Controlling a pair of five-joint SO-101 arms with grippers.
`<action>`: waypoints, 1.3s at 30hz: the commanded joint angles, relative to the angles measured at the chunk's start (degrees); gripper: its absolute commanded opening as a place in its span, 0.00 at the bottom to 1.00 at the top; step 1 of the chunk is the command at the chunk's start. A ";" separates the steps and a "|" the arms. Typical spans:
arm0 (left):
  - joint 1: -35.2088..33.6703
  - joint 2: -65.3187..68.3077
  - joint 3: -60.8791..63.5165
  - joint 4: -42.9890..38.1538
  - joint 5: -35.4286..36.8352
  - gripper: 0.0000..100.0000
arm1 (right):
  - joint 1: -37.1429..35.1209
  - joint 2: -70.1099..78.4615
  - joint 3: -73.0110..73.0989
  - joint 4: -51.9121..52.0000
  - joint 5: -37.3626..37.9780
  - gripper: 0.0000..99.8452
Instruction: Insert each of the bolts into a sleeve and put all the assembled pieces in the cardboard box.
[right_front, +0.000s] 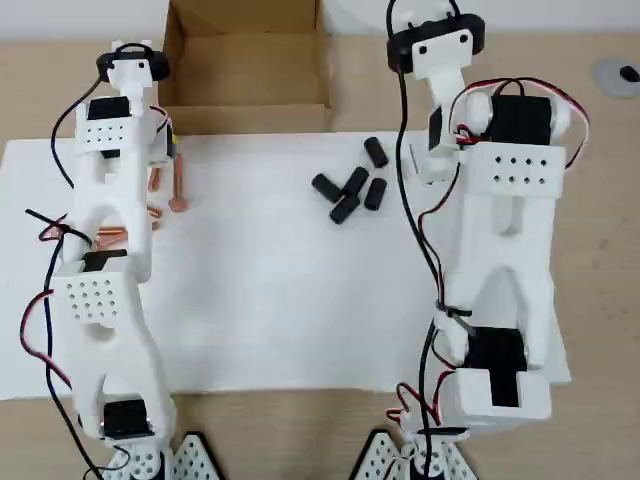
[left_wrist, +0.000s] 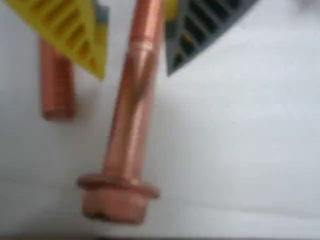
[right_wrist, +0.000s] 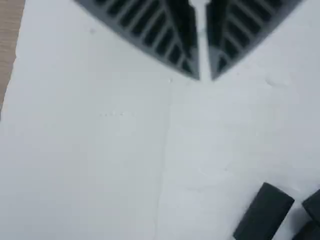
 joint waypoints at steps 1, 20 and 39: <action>-0.53 -0.92 -2.55 -2.73 0.09 0.10 | -0.57 -0.13 -0.75 -1.93 0.88 0.01; -0.26 6.55 -2.90 -10.20 -4.04 0.09 | -0.48 -0.22 2.86 -4.75 0.88 0.01; -1.41 1.01 -28.66 17.49 3.87 0.01 | -0.66 -0.75 2.42 -4.22 0.88 0.01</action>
